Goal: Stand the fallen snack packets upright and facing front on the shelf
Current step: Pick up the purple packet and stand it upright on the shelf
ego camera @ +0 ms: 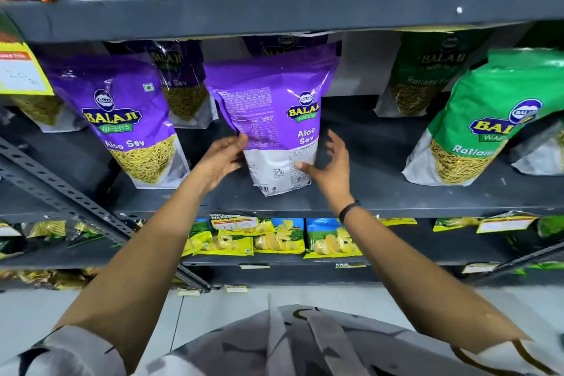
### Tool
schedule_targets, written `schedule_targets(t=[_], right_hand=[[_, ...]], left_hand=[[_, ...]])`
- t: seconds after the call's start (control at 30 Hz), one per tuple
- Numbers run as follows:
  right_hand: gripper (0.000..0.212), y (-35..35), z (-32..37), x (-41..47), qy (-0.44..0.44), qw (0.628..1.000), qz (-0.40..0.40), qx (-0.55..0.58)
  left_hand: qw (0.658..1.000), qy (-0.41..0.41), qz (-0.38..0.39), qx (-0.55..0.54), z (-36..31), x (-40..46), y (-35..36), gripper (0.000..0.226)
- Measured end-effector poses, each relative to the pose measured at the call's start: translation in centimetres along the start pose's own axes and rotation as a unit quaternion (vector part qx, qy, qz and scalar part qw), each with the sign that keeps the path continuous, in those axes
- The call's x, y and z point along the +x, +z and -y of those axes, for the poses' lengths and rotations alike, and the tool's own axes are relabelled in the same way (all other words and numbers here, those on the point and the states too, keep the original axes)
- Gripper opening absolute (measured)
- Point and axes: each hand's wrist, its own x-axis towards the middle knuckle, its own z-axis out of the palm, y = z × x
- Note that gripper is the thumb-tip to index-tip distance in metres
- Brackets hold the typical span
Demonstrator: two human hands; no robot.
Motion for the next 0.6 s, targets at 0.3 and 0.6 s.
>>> schedule_targets(t=[0.3,0.6], right_hand=[[0.04,3.1,-0.1,-2.8,0.074,0.991,-0.079,0.078],[0.033,0.9,1.6,2.1,0.14,0.98,0.037,0.135]], left_hand=[[0.984,-0.053,-0.029,-0.17,1.0,-1.5,4.3,0.096],[0.986,-0.039,-0.037,-0.155,3.3,-4.9,7.4,0.085]])
